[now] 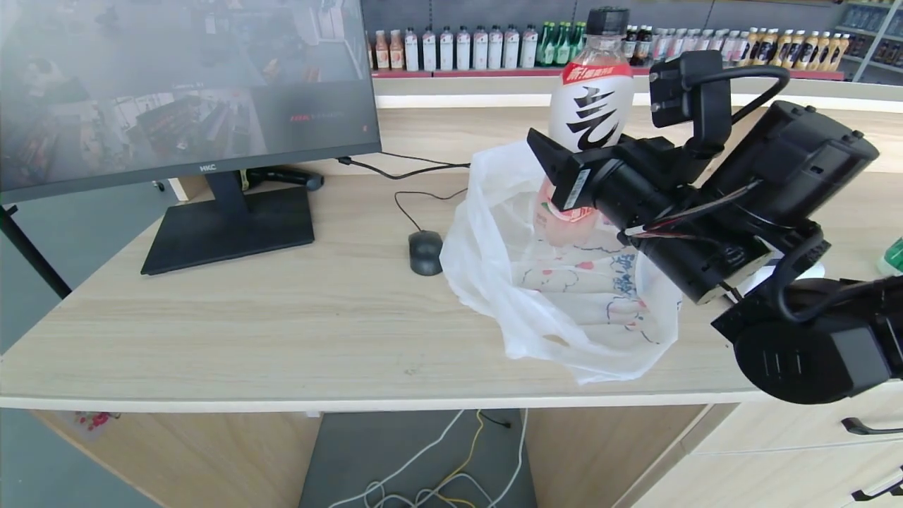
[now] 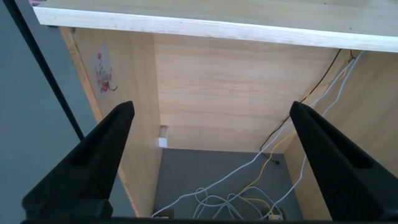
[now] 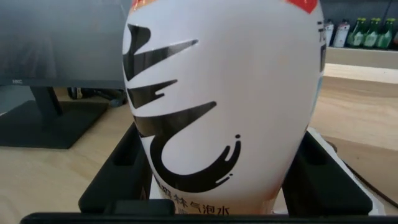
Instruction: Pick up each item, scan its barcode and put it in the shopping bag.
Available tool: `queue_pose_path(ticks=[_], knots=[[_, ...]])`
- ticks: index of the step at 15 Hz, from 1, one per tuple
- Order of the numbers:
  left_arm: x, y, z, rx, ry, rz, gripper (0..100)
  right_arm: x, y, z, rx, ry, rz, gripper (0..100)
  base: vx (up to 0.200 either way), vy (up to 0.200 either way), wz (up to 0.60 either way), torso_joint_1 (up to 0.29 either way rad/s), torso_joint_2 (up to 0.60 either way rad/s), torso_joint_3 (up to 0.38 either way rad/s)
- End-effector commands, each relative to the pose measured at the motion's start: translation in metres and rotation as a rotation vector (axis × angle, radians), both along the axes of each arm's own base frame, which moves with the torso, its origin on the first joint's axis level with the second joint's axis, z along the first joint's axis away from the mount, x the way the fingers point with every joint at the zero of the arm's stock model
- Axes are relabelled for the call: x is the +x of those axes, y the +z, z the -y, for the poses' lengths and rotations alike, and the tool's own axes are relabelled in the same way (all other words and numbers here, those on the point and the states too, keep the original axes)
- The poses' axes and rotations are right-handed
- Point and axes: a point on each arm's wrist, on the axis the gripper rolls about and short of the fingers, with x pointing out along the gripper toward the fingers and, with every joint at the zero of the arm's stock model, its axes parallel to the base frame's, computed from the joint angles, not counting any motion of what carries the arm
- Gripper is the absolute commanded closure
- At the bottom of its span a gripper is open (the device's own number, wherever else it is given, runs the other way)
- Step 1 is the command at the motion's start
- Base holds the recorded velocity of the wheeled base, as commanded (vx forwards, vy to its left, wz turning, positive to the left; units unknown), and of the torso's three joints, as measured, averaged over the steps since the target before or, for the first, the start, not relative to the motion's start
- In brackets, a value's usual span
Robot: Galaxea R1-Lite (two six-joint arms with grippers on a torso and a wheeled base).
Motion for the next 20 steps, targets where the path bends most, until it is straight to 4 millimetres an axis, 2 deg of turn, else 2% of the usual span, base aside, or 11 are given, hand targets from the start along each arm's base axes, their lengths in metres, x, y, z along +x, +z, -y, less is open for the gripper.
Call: queue_pose_path(ticks=[1, 3, 7, 13, 20], knots=[[0.000, 0.000, 0.000, 0.000, 0.000, 0.001, 0, 0.008, -0.004, -0.002, 0.004, -0.002, -0.011, 100, 0.000, 0.000, 0.00, 0.000, 0.00, 0.000], [0.000, 0.000, 0.000, 0.000, 0.000, 0.001, 0, 0.018, -0.007, -0.001, 0.016, -0.013, -0.019, 100, 0.000, 0.000, 0.00, 0.000, 0.00, 0.000], [0.000, 0.000, 0.000, 0.000, 0.000, 0.001, 0, 0.050, -0.011, 0.000, 0.014, -0.014, -0.015, 100, 0.000, 0.000, 0.00, 0.000, 0.00, 0.000], [0.000, 0.000, 0.000, 0.000, 0.000, 0.001, 0, 0.085, -0.029, -0.004, 0.007, -0.035, -0.064, 100, 0.000, 0.000, 0.00, 0.000, 0.00, 0.000], [0.000, 0.000, 0.000, 0.000, -0.001, 0.001, 0, 0.098, -0.050, -0.010, -0.011, -0.037, -0.096, 100, 0.000, 0.000, 0.00, 0.000, 0.00, 0.000]])
